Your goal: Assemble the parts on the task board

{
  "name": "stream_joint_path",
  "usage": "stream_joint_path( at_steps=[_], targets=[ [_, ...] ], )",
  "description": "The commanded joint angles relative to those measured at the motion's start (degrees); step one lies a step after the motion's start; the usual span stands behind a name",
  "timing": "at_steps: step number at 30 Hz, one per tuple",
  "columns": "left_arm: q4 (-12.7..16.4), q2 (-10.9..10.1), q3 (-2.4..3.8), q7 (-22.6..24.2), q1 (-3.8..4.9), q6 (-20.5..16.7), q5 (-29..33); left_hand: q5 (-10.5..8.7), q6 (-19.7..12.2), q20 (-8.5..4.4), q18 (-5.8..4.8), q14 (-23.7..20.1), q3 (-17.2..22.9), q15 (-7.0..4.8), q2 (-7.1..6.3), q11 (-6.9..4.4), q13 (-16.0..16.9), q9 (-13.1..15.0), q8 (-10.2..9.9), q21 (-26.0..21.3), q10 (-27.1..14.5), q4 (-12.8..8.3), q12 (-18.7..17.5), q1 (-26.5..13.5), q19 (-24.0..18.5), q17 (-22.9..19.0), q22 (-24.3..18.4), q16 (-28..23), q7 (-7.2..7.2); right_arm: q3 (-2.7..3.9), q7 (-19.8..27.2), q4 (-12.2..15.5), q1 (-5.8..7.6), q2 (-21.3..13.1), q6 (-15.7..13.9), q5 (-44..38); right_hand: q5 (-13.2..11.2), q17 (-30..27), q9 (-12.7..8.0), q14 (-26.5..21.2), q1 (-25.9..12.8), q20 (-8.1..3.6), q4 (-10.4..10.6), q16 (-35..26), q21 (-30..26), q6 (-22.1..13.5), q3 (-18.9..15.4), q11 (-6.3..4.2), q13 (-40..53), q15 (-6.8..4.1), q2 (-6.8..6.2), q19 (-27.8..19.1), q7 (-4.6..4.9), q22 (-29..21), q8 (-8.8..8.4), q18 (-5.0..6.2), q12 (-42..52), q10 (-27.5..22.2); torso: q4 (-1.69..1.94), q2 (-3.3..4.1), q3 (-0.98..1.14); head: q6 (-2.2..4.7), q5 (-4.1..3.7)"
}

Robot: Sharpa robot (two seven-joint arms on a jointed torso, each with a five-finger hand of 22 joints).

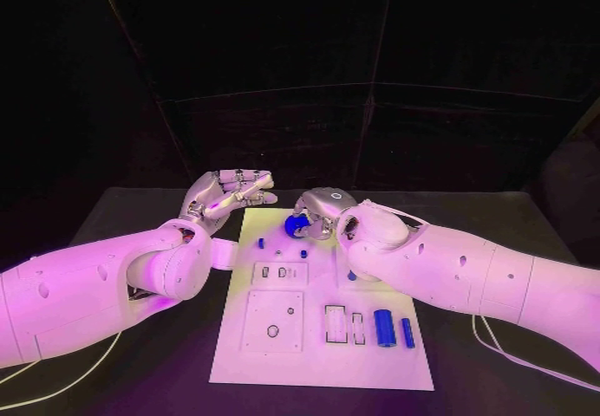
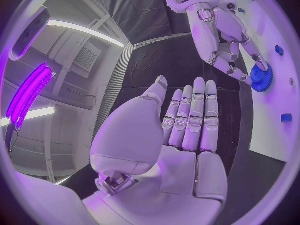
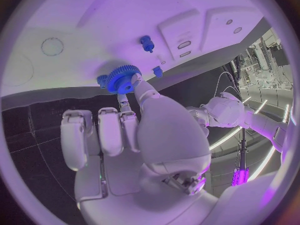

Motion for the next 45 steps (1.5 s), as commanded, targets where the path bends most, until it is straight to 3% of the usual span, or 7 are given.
stream_joint_path(
  at_steps=[1, 16, 22, 27, 35, 39, 45],
  targets=[
    [0.0, 0.1, 0.05, 0.4, 0.09, 0.6, -0.3, 0.27, 0.2, 0.17, 0.28, 0.0, 0.0, 0.22, 0.30, 0.22, -0.1, -0.1, -0.4, -0.4, 0.2, -0.2, -0.2, 0.1, 0.3, 0.1, -0.1, -0.4, 0.13, 0.01, 0.4, -0.2, -0.07, 0.2, 2.0, -0.4, 0.1, 0.0, 0.1, 1.9, -0.4, -0.39, -0.1, -0.3, 0.2, 1.7, 0.3, -0.22, 8.0, -0.46, 0.17, 4.2, -1.50, 13.0, -0.03, -0.34, -0.1, 1.7, -0.04, -0.03, -0.02, -0.14, -0.03],
    [0.0, 0.0, 0.05, 0.3, 0.09, 0.5, -0.3, 0.27, 0.3, 0.18, 0.27, 0.0, 0.0, 0.23, 0.31, 0.23, -0.1, -0.1, -0.4, -0.4, 0.3, -0.3, -0.2, 0.1, 0.3, 0.1, -0.1, -0.4, 0.13, -0.01, 0.1, -1.5, -0.37, 0.8, 2.5, -0.4, -0.8, -0.5, -0.2, 1.8, -3.0, 0.20, 0.9, -0.4, 0.1, -1.7, -0.4, 0.81, 7.0, 0.35, -1.49, 4.1, -0.32, 12.9, -2.97, -0.32, -1.1, 0.9, -0.06, -0.04, -0.01, -0.32, 0.00],
    [0.0, 0.0, 0.05, 0.3, 0.09, 0.5, -0.3, 0.27, 0.3, 0.19, 0.27, -0.1, 0.0, 0.24, 0.31, 0.23, -0.1, -0.1, -0.4, -0.4, 0.3, -0.3, -0.3, 0.1, 0.3, 0.1, -0.1, -0.4, 0.14, -0.02, -0.4, -1.7, -0.37, 0.8, 3.2, -0.1, -2.4, -1.0, 0.0, 1.7, -8.4, 1.01, 5.2, -0.5, 0.1, -5.3, -4.1, 1.56, 6.1, 1.08, -2.22, 4.0, 0.37, 12.8, -6.07, -0.29, -2.0, 0.2, -0.01, -0.04, -0.01, -0.31, -0.05],
    [0.0, 0.0, 0.05, 0.2, 0.09, 0.4, -0.3, 0.28, 0.3, 0.20, 0.27, -0.1, 0.0, 0.25, 0.31, 0.23, -0.1, -0.1, -0.5, -0.5, 0.3, -0.3, -0.3, 0.1, 0.3, 0.1, -0.1, -0.5, 0.15, -0.02, -0.6, -1.8, -0.37, 0.7, 5.0, 0.6, 1.3, -0.8, 0.2, 1.7, -12.5, 1.27, 10.0, -0.2, 0.1, -4.8, -7.9, 1.80, 6.3, 1.30, -1.23, 4.1, 0.55, 12.9, -6.63, -0.32, -1.9, 0.2, -0.04, -0.05, 0.01, -0.34, -0.03],
    [-0.1, 0.0, 0.05, 0.1, 0.09, 0.5, -0.3, 0.27, 0.2, 0.21, 0.26, -0.1, 0.0, 0.26, 0.31, 0.25, -0.1, -0.1, -0.5, -0.5, 0.3, -0.3, -0.3, 0.1, 0.2, 0.1, -0.1, -0.5, 0.17, -0.02, -0.7, -1.9, -0.37, 0.5, 5.9, 1.4, 2.9, -0.6, 0.3, 1.7, -12.7, 1.24, 12.3, 0.0, 0.2, -3.4, -10.3, 1.62, 6.9, 1.20, 0.42, 4.2, 0.36, 13.0, -6.59, -0.34, -1.5, 0.6, -0.02, -0.05, 0.00, -0.37, -0.05],
    [-0.1, 0.0, 0.05, 0.1, 0.09, 0.6, -0.3, 0.27, 0.2, 0.21, 0.26, -0.1, 0.0, 0.26, 0.31, 0.25, -0.1, -0.1, -0.5, -0.5, 0.3, -0.3, -0.3, 0.1, 0.2, 0.1, -0.1, -0.5, 0.17, -0.02, -0.9, -1.8, -0.37, 0.3, 3.7, 1.5, 3.7, -0.5, 0.3, 1.7, -11.9, 1.20, 12.2, 0.1, 0.2, -3.2, -10.6, 1.59, 7.0, 1.16, 0.86, 4.2, 0.34, 13.1, -6.67, -0.36, -1.4, 0.7, -0.04, -0.04, 0.00, -0.33, -0.07],
    [-0.2, 0.0, 0.05, 0.0, 0.09, 0.7, -0.3, 0.27, 0.2, 0.22, 0.26, -0.1, 0.0, 0.27, 0.32, 0.27, -0.1, -0.1, -0.5, -0.5, 0.2, -0.4, -0.4, 0.1, 0.2, 0.1, -0.2, -0.6, 0.20, -0.01, 2.3, -0.7, -0.38, -1.2, -5.1, 2.4, 4.6, -0.4, 0.1, 1.8, -9.2, 1.22, 11.0, 0.2, 0.3, -3.8, -11.2, 1.70, 7.5, 1.23, 0.73, 4.3, 0.49, 13.3, -7.39, -0.40, -1.0, 1.0, -0.01, -0.10, 0.04, -0.12, -0.07]
  ],
)
